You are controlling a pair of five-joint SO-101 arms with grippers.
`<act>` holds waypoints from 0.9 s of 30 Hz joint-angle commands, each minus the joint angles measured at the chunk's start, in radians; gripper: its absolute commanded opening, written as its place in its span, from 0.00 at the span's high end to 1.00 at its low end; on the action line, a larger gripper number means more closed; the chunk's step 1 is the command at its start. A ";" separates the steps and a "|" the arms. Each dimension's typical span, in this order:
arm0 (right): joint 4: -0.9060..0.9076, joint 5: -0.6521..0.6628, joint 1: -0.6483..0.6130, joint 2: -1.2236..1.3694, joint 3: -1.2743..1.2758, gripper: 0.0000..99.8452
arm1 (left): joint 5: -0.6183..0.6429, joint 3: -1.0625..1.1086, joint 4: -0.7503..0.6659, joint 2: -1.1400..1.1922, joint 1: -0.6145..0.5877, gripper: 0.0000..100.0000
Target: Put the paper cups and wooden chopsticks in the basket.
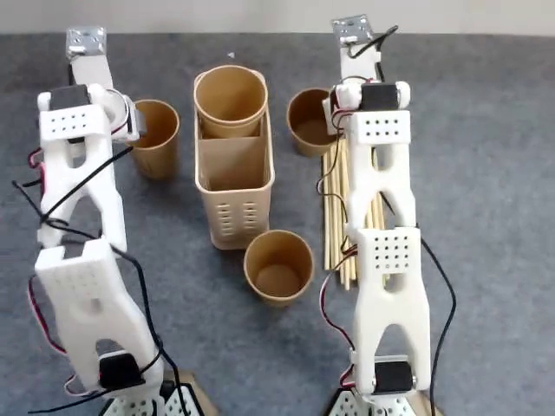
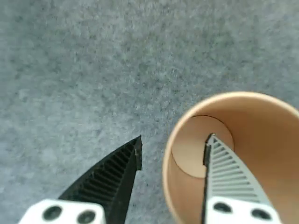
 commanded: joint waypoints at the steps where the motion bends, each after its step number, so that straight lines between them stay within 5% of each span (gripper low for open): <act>1: 0.056 0.011 0.008 -0.041 -0.081 1.00 | 0.011 -0.087 -0.012 0.062 0.021 0.86; 5: 0.157 0.012 0.008 -0.096 -0.176 1.00 | 0.011 -0.174 0.034 0.128 0.018 0.97; 10: 0.246 0.014 0.008 -0.231 -0.240 1.00 | 0.011 -0.363 0.207 0.130 0.018 0.98; 17: 0.246 0.012 0.008 -0.470 -0.031 1.00 | 0.011 -0.779 0.517 0.130 0.021 0.98; 20: 0.246 0.012 0.008 -0.605 0.102 1.00 | 0.011 -0.901 0.543 0.110 0.021 0.99; 27: 0.246 0.014 -0.016 -0.947 0.429 1.00 | 0.012 -0.756 0.543 -0.217 0.165 1.00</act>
